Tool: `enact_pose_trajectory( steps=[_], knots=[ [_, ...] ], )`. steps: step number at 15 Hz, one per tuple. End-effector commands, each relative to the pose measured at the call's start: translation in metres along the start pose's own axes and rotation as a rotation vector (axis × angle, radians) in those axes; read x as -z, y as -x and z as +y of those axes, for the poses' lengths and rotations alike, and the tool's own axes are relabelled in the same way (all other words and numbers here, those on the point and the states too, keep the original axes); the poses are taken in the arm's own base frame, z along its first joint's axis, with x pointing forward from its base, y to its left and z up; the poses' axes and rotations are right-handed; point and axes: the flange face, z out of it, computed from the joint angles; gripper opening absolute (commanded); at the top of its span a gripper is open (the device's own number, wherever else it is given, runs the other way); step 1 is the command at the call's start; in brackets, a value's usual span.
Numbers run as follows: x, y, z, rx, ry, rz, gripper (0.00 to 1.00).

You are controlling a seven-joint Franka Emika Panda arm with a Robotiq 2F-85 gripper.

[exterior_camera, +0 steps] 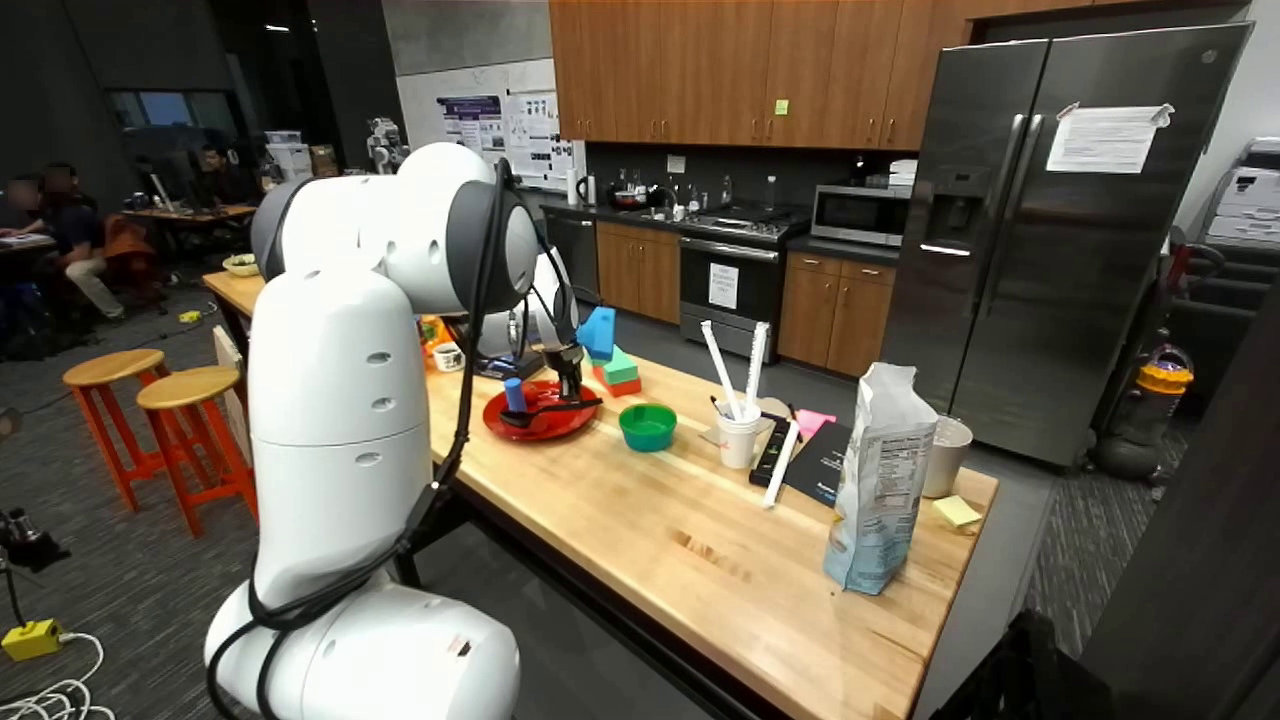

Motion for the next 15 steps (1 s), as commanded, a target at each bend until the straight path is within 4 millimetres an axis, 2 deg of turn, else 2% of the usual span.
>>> enact_pose_trajectory(
  steps=[1, 5, 8, 15],
  knots=[
    [-0.006, -0.002, -0.005, 0.001, 0.007, 0.000, 0.01],
    [-0.013, 0.000, -0.013, 0.017, -0.012, -0.033, 0.01],
    [-0.011, 0.001, -0.013, 0.083, 0.011, -0.115, 0.01],
    [-0.010, -0.011, -0.013, 0.219, 0.075, -0.298, 0.01]
  ],
)
